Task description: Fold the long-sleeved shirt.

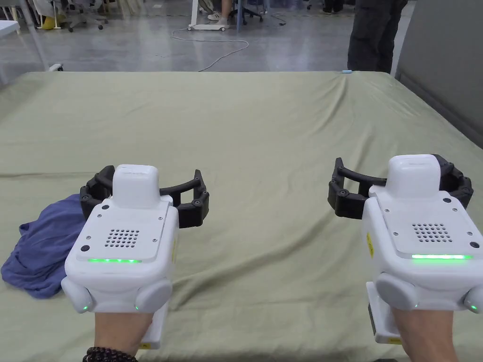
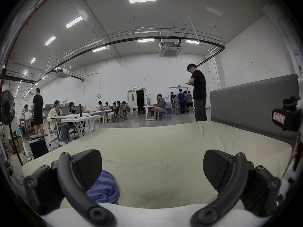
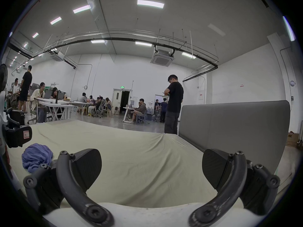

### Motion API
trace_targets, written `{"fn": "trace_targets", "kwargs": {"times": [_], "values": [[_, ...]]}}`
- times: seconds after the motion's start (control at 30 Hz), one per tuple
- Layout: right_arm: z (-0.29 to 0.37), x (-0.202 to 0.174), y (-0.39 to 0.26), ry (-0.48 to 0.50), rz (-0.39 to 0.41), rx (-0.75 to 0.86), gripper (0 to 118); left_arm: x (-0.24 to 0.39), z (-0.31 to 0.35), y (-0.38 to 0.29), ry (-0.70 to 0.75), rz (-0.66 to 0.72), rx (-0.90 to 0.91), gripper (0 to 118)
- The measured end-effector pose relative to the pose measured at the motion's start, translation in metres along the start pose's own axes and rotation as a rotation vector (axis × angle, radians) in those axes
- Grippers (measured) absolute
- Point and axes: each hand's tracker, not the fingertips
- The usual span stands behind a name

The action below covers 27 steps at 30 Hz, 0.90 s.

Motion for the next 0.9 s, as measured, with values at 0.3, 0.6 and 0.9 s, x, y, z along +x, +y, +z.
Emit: {"fn": "trace_targets", "kwargs": {"times": [0.3,0.6,0.9], "values": [[-0.001,0.006,-0.002,0.003,-0.033,-0.014,107,0.004,0.004,0.003,0.019,-0.005,-0.039,117],[-0.009,0.0,-0.01,-0.059,-0.008,-0.063,0,0.011,0.005,-0.016,0.033,0.007,-0.036,0],[-0.02,-0.035,-0.004,0.007,-0.018,-0.048,0,-0.016,0.022,-0.014,0.119,-0.007,-0.022,0]]}}
